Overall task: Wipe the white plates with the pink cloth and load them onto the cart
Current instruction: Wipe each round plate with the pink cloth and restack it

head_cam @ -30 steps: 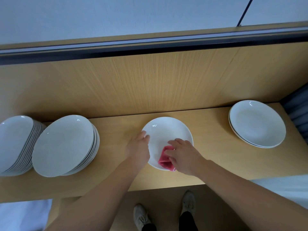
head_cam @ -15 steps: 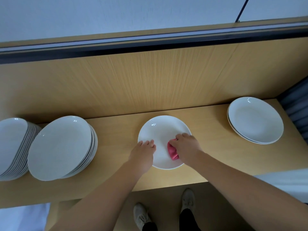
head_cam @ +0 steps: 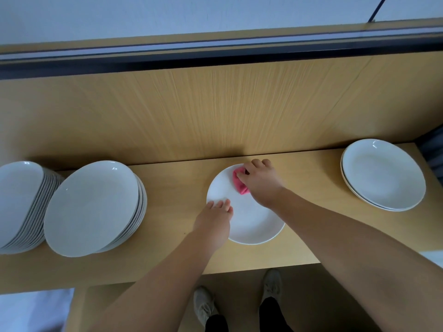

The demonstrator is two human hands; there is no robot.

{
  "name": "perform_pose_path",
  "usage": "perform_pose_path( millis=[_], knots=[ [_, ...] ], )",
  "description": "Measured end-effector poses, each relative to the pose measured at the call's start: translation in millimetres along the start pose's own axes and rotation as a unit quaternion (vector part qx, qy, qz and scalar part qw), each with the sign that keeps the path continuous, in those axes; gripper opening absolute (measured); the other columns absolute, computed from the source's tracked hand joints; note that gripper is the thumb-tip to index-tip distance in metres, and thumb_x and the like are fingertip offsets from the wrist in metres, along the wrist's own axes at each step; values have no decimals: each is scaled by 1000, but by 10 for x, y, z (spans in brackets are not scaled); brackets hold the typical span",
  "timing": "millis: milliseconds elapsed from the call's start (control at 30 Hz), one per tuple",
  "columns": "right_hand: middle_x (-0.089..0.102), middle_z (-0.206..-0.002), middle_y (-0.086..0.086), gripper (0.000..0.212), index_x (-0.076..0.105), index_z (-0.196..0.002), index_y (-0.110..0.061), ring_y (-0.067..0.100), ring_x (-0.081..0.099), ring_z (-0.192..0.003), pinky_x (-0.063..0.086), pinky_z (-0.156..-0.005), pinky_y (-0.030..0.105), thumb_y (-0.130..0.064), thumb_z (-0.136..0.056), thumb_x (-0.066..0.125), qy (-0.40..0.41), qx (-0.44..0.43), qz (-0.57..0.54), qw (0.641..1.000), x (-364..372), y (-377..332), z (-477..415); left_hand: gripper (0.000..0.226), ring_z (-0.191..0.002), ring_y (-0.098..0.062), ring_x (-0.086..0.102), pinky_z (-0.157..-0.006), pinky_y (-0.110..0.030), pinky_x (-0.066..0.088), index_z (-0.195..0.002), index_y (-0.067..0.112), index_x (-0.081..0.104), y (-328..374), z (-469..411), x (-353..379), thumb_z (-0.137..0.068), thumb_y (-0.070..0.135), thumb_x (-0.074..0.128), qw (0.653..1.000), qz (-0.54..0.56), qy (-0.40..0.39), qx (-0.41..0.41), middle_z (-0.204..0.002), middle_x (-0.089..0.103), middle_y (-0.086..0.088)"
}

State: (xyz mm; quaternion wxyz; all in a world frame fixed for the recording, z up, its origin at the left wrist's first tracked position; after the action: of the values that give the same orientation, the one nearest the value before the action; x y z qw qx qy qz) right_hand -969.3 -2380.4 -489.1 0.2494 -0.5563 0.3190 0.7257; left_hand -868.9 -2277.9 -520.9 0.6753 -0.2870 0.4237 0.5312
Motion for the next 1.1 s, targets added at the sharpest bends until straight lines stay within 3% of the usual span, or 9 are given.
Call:
perform_pose_path(
  millis=[100,233,433,567,633,733,833,967,1100],
  knots=[
    [60,-110,3,30,65,-101,-23,29,56,-95,44,-83,38,-11,-74,60,-4,-62,-4,998,46,-96,-7,56,-148,-24,10,-120,-36,7,-152,7,16,4,0,8,-99,11,33,1000,0,-5,0,-162,0,-9],
    [54,-121,1,29,61,-111,-24,28,50,-109,39,-92,37,-12,-87,51,-32,-71,-6,997,56,-80,-2,57,-147,-23,11,-120,-36,7,-152,8,16,-3,-4,18,-98,10,34,1000,0,-7,-4,-162,0,-9],
    [54,-108,0,24,57,-104,-28,26,53,-103,35,-94,35,-12,-88,48,-107,-22,-2,994,30,35,255,59,-148,-22,10,-120,-36,6,-153,8,13,16,8,11,-98,11,36,1000,-15,-25,-12,-162,0,-9],
    [40,-85,-3,17,42,-75,-27,23,54,-89,33,-82,30,-14,-83,49,-173,-21,1,985,-31,43,481,60,-147,-23,13,-120,-36,8,-153,7,14,34,17,-11,-97,12,37,999,-21,-38,-16,-162,1,-9],
    [42,-80,-5,17,48,-70,-27,22,50,-82,31,-75,28,-15,-81,51,-205,-32,-1,978,-21,29,578,62,-148,-22,11,-120,-36,8,-153,8,13,41,20,-24,-97,11,38,998,-22,-48,-22,-162,0,-8],
    [64,-89,-9,25,68,-83,-32,14,58,-87,35,-76,27,-11,-78,55,-227,-49,-61,971,29,16,684,62,-149,-20,8,-120,-36,6,-154,9,9,46,16,-33,-98,13,36,997,-19,-65,-32,-162,-3,-6],
    [62,-86,-12,31,65,-78,-30,13,58,-86,41,-85,30,-5,-73,48,-183,-42,-135,973,-47,127,781,57,-148,-20,13,-120,-37,11,-153,9,15,96,19,-47,-100,19,34,996,-4,-61,-57,-162,2,-6],
    [46,-81,-15,29,58,-79,-34,12,50,-83,32,-72,27,-7,-77,50,-109,2,-200,974,-218,460,901,40,-132,-23,39,-109,-36,29,-135,9,46,240,7,-148,-99,26,41,995,40,12,-92,-147,38,-8],
    [43,-85,-13,26,62,-94,-33,15,46,-85,26,-70,25,-11,-83,54,-66,37,-205,976,-309,772,990,35,-113,-24,51,-92,-37,40,-122,12,49,616,-37,-296,-101,36,34,995,62,60,-56,-125,51,-3]
  ],
)
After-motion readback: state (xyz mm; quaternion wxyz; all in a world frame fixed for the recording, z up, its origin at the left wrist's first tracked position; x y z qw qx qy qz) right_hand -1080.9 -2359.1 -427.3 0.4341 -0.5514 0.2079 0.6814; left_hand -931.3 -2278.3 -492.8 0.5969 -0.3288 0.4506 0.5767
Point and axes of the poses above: each hand's wrist, its own z-axis away from the middle knuckle, its own x-axis out of the palm, y = z × x, the point moved 5 cm from there along -z, towards the middle knuckle
